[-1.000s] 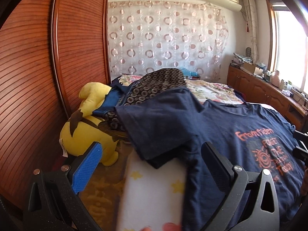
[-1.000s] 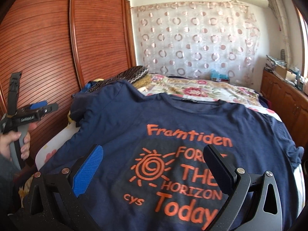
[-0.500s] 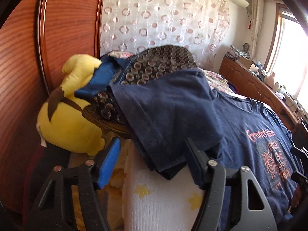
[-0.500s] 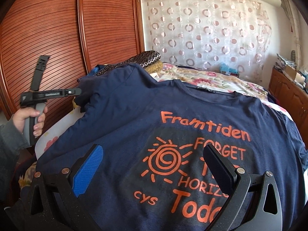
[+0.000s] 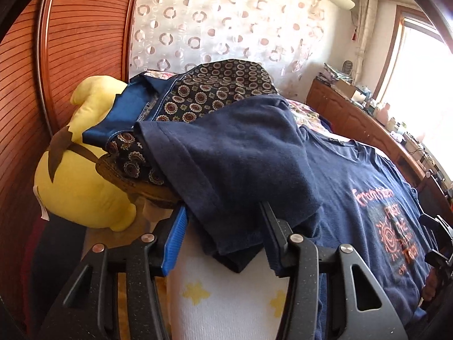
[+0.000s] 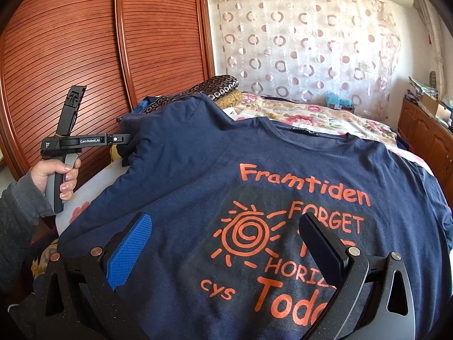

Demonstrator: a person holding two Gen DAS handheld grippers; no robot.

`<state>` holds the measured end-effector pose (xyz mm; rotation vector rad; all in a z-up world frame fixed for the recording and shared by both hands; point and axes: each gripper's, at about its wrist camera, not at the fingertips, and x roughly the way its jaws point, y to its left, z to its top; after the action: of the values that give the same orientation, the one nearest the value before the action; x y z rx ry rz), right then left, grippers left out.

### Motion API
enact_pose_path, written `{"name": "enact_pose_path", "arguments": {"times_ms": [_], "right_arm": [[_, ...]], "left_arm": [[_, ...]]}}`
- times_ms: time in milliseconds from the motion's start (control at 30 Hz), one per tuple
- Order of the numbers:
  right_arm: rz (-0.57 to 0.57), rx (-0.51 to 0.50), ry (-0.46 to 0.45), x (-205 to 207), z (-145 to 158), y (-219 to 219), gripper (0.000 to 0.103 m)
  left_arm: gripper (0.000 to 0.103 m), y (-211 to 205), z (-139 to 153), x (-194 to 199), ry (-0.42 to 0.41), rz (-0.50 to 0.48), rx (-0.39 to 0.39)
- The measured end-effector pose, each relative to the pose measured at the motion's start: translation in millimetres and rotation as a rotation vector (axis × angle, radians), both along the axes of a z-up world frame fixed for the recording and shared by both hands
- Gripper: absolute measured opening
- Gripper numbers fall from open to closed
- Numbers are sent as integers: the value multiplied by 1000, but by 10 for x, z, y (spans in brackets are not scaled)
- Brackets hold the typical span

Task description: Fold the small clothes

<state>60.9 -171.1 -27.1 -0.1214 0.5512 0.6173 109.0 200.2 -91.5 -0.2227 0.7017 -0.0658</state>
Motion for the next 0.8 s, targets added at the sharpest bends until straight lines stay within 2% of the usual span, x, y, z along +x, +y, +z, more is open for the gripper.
{"name": "enact_pose_path", "arguments": {"times_ms": [33, 67, 100, 133, 233, 333, 500, 667, 800], "right_arm": [[-4, 2, 1, 0, -2, -1, 103], [-7, 4, 2, 2, -4, 14, 103], [-10, 6, 3, 0, -3, 12, 103], [-13, 8, 5, 1, -4, 4, 103], [-24, 14, 7, 7, -8, -14, 103], [-38, 27, 8, 6, -3, -68, 103], [-79, 52, 4, 4, 33, -177, 103], [-123, 73, 0, -13, 45, -289, 103], [-156, 88, -4, -46, 48, -360, 103]], "left_arm": [[28, 5, 13, -17, -7, 3, 4], [22, 0, 37, -48, -16, 15, 17], [11, 2, 54, -60, -21, 21, 22], [7, 0, 93, -100, -36, 25, 21], [4, -30, 218, -169, -78, 12, 15], [3, -166, 422, -190, -121, -13, 40], [3, -603, 819, -115, -189, -117, 78], [3, -1175, 1044, 8, -206, -239, 101], [4, -1540, 1059, 28, -183, -311, 111]]}}
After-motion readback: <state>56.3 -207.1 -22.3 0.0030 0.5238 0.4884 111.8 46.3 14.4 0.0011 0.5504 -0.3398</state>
